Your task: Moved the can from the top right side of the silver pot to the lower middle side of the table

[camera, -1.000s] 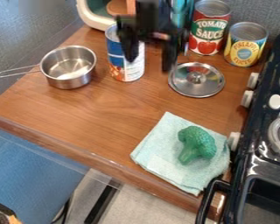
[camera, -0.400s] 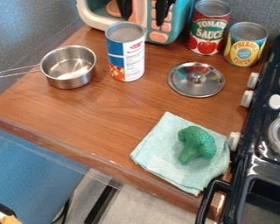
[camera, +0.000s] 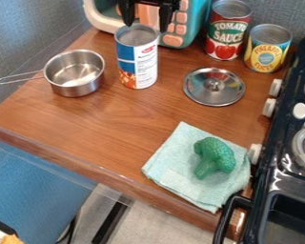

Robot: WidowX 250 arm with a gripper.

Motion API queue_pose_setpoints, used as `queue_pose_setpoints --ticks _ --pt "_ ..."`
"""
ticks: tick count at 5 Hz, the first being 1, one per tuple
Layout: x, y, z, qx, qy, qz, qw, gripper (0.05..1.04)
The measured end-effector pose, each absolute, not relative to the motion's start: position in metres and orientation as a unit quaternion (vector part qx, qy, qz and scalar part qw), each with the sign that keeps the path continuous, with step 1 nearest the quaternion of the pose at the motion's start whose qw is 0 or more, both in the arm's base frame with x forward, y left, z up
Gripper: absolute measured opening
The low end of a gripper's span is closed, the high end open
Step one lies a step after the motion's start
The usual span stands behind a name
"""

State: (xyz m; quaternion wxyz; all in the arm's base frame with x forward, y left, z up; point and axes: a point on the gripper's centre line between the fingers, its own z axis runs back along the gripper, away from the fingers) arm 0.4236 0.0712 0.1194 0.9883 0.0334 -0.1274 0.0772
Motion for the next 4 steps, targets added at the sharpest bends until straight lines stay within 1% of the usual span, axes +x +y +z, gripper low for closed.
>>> queue_pose_setpoints --ticks 1,2,4 --pt "0.431 0.072 0.125 0.032 -0.140 0.078 0.987 1.001" --pt "0.436 0.075 0.124 0.029 -0.142 0.081 0.986 1.001" --pt "0.442 0.077 0.113 0.032 -0.134 0.082 0.987 1.001"
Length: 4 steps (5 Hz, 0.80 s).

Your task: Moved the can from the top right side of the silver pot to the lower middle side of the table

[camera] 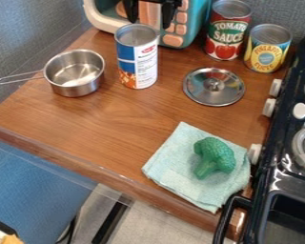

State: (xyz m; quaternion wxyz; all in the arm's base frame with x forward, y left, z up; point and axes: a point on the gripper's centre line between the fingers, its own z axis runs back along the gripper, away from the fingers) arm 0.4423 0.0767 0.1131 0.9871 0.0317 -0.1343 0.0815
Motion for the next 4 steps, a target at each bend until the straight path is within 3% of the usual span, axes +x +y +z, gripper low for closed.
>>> queue_pose_setpoints --ticks 2,4 --pt "0.442 0.078 0.101 0.036 -0.123 0.083 0.988 1.001" --pt "0.414 0.071 0.065 0.026 -0.062 0.078 0.995 1.001"
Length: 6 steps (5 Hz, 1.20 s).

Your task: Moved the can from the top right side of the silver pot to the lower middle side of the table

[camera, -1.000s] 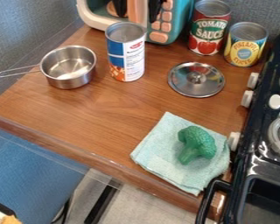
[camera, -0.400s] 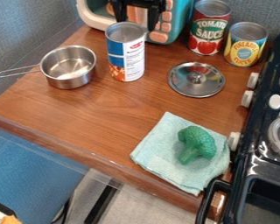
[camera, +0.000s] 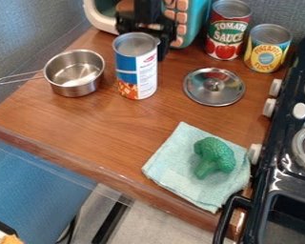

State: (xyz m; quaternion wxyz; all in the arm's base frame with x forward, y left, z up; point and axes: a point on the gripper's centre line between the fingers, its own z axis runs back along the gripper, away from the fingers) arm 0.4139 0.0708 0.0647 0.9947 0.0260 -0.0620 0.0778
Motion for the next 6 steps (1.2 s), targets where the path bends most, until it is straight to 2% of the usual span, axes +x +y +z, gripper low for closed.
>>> queue_pose_setpoints --ticks 3,4,6 --pt "0.359 0.043 0.091 0.026 -0.066 0.016 0.997 1.001" --pt "0.335 0.037 0.092 0.025 -0.057 -0.004 0.998 1.001" --pt "0.304 0.033 0.087 0.018 -0.038 -0.011 0.999 1.001"
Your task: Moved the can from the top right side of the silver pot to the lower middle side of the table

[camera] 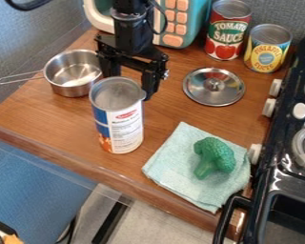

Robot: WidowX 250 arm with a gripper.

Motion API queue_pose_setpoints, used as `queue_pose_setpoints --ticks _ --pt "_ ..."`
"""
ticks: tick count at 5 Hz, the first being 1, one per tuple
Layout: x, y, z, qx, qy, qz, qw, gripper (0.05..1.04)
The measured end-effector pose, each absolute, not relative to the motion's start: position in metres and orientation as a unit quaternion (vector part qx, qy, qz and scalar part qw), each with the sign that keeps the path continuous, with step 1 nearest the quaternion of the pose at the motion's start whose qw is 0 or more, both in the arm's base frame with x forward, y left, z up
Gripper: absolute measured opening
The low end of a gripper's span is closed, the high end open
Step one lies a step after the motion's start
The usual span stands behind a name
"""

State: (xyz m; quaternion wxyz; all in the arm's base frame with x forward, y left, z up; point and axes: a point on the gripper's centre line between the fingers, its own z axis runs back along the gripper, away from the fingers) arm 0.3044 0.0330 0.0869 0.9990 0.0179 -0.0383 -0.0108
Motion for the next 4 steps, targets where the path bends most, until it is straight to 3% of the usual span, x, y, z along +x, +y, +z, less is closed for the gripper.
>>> queue_pose_setpoints --ticks 1,2,4 --pt "0.298 0.032 0.083 0.017 -0.029 -0.011 0.999 1.001" --pt "0.300 0.028 0.096 0.007 -0.052 -0.014 0.999 1.001" --pt "0.310 0.018 0.152 0.003 -0.129 -0.016 0.991 1.001"
